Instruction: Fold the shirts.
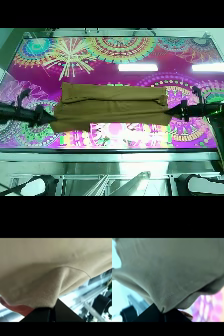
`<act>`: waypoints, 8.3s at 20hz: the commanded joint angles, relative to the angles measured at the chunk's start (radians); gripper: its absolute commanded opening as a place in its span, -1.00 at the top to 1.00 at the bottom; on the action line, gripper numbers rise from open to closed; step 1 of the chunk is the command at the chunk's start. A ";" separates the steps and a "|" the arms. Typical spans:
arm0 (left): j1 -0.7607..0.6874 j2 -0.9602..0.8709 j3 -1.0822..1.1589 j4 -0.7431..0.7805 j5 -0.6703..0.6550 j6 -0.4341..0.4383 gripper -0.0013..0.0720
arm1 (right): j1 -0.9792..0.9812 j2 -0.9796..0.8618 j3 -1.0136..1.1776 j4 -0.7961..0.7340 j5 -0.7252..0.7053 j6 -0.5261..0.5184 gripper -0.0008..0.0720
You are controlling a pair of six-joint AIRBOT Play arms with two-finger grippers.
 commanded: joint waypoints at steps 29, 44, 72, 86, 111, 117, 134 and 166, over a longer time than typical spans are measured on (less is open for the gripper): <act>-0.150 -0.717 1.160 -0.091 -0.064 -0.249 -0.93 | 0.107 -0.322 0.593 -0.380 -0.258 0.193 -0.82; -0.562 -0.715 0.911 -0.090 0.170 -0.178 0.93 | 0.190 -0.491 0.631 -0.097 -0.035 0.146 0.90; -0.300 -0.602 1.009 -1.363 -0.272 -0.007 0.93 | 0.988 -0.377 0.753 0.274 -0.680 0.104 0.81; -0.200 -0.460 0.679 -1.362 -0.367 0.114 0.94 | 0.645 -0.238 0.801 -0.263 -0.203 0.442 0.90; -0.200 -0.460 0.626 -1.286 -0.368 0.122 0.94 | 0.600 -0.455 0.798 0.241 -0.101 0.238 0.91; -0.208 -0.460 0.626 -1.284 -0.369 0.124 0.94 | 0.243 -0.045 0.799 0.232 -0.159 0.353 0.90; -0.407 -0.460 0.626 -1.284 -0.368 0.122 0.94 | -0.684 0.152 0.799 -0.348 0.383 0.663 0.91; -0.420 -0.460 0.626 -1.128 -0.369 0.130 0.93 | -0.958 0.283 0.507 -1.040 0.298 0.742 0.90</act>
